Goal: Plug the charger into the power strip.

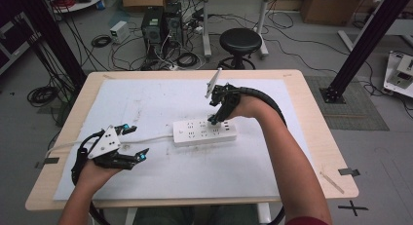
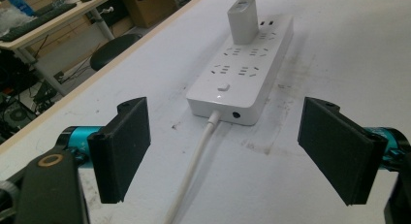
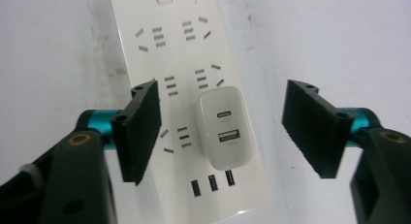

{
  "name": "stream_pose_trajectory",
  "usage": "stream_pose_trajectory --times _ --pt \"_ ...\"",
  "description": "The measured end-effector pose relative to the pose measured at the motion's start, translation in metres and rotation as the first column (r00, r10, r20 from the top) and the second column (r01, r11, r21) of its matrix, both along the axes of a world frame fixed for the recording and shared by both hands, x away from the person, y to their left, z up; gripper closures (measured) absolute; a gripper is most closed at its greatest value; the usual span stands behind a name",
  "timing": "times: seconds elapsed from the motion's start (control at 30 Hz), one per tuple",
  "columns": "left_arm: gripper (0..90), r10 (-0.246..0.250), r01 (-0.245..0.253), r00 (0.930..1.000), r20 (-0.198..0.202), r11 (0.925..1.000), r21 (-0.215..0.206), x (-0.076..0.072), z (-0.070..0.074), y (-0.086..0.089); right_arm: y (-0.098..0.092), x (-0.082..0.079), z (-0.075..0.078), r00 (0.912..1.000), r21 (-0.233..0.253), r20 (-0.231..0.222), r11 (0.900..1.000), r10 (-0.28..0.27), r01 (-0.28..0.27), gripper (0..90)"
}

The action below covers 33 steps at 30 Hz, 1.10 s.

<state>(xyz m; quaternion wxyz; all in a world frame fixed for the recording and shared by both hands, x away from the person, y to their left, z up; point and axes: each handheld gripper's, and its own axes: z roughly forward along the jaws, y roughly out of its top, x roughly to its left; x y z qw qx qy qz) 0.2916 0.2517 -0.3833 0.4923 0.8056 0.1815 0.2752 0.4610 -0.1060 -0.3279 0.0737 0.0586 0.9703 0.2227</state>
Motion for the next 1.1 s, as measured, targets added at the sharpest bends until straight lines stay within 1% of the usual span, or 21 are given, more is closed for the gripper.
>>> stream_pose_trajectory --times 0.1,0.13,0.17,0.2,0.23,0.27,0.3,0.33,0.4,0.43,0.47,0.5,0.53,0.57,0.7,0.8,0.83,0.87,0.9,1.0,1.1 --pt "19.1 -0.006 0.006 1.0000 0.000 1.0000 -0.004 0.002 0.003 0.001 -0.013 -0.010 0.007 0.9982 0.102 0.008 0.993 -0.060 0.059 24.3" --pt "19.1 -0.009 0.009 1.0000 0.000 0.9999 -0.008 0.002 0.005 0.001 -0.013 -0.010 0.007 0.9982 0.102 0.008 0.993 -0.060 0.059 24.3" --pt "19.1 -0.014 0.014 0.9999 0.000 0.9998 -0.015 0.004 0.007 0.002 -0.022 -0.018 0.010 0.9956 0.172 0.012 0.981 -0.093 0.090 21.9" --pt "19.1 -0.014 0.014 0.9999 0.000 0.9998 -0.015 0.004 0.007 0.002 -0.022 -0.018 0.010 0.9956 0.172 0.012 0.981 -0.093 0.090 21.9" --pt "19.1 -0.016 0.016 0.9999 0.003 0.9998 -0.012 0.006 0.009 0.003 -0.032 -0.027 0.011 0.9913 0.230 0.008 0.965 -0.131 0.126 21.3" --pt "19.1 -0.022 0.022 0.9998 0.001 0.9996 -0.019 0.007 0.011 0.003 -0.036 -0.031 0.012 0.9894 0.255 0.011 0.957 -0.145 0.137 21.1" --pt "19.2 -0.022 0.022 0.9998 0.001 0.9996 -0.019 0.007 0.011 0.003 -0.036 -0.031 0.012 0.9894 0.255 0.011 0.957 -0.145 0.137 21.1" --pt "19.1 -0.030 0.030 0.9995 0.003 0.9991 -0.028 0.009 0.013 0.004 -0.045 -0.040 0.011 0.9854 0.289 0.015 0.944 -0.169 0.158 21.0" --pt "19.1 -0.034 0.034 0.9994 0.006 0.9989 -0.034 0.010 0.014 0.004 -0.055 -0.049 0.010 0.9786 0.329 0.029 0.926 -0.204 0.183 21.0" --pt "19.1 -0.039 0.039 0.9992 0.006 0.9983 -0.042 0.010 0.014 0.004 -0.055 -0.049 0.010 0.9786 0.329 0.029 0.926 -0.204 0.183 21.0" --pt "19.1 -0.044 0.044 0.9990 0.005 0.9976 -0.054 0.011 0.014 0.005 -0.065 -0.058 0.007 0.9713 0.378 0.030 0.902 -0.236 0.207 21.0" --pt "19.1 -0.044 0.044 0.9990 0.005 0.9976 -0.054 0.011 0.014 0.005 -0.065 -0.058 0.007 0.9713 0.378 0.030 0.902 -0.236 0.207 21.0" --pt "19.2 -0.046 0.046 0.9990 0.001 0.9971 -0.061 0.012 0.013 0.007 -0.075 -0.066 0.003 0.9649 0.426 0.033 0.877 -0.260 0.222 21.0" --pt "19.1 -0.046 0.046 0.9990 0.001 0.9971 -0.061 0.012 0.013 0.007 -0.075 -0.066 0.003 0.9649 0.426 0.033 0.877 -0.260 0.222 21.0" --pt "19.1 -0.052 0.051 0.9986 -0.012 0.9952 -0.084 0.015 0.010 0.009 -0.092 -0.081 -0.007 0.9488 0.498 0.038 0.829 -0.314 0.254 20.7" --pt "18.9 -0.057 0.055 0.9982 -0.019 0.9950 -0.083 0.017 0.008 0.010 -0.104 -0.091 -0.015 0.9400 0.530 0.027 0.802 -0.340 0.275 20.7" --pt "18.9 -0.052 0.050 0.9985 -0.020 0.9954 -0.082 0.018 0.007 0.010 -0.111 -0.097 -0.020 0.9329 0.551 0.028 0.784 -0.359 0.285 20.7" --pt "18.9 -0.047 0.045 0.9987 -0.021 0.9955 -0.083 0.019 0.007 0.011 -0.111 -0.097 -0.020 0.9329 0.551 0.028 0.784 -0.359 0.285 20.7" --pt "18.9 -0.045 0.043 0.9987 -0.025 0.9953 -0.087 0.019 0.006 0.011 -0.115 -0.099 -0.023 0.9291 0.563 0.018 0.772 -0.369 0.296 20.6" --pt "18.9 -0.037 0.034 0.9988 -0.033 0.9956 -0.087 0.021 0.005 0.012 -0.124 -0.105 -0.030 0.9184 0.588 0.014 0.746 -0.395 0.312 20.6" --pt "18.9 -0.035 0.031 0.9987 -0.036 0.9953 -0.092 0.021 0.005 0.012 -0.128 -0.108 -0.034 0.9104 0.596 0.005 0.732 -0.414 0.330 20.6"
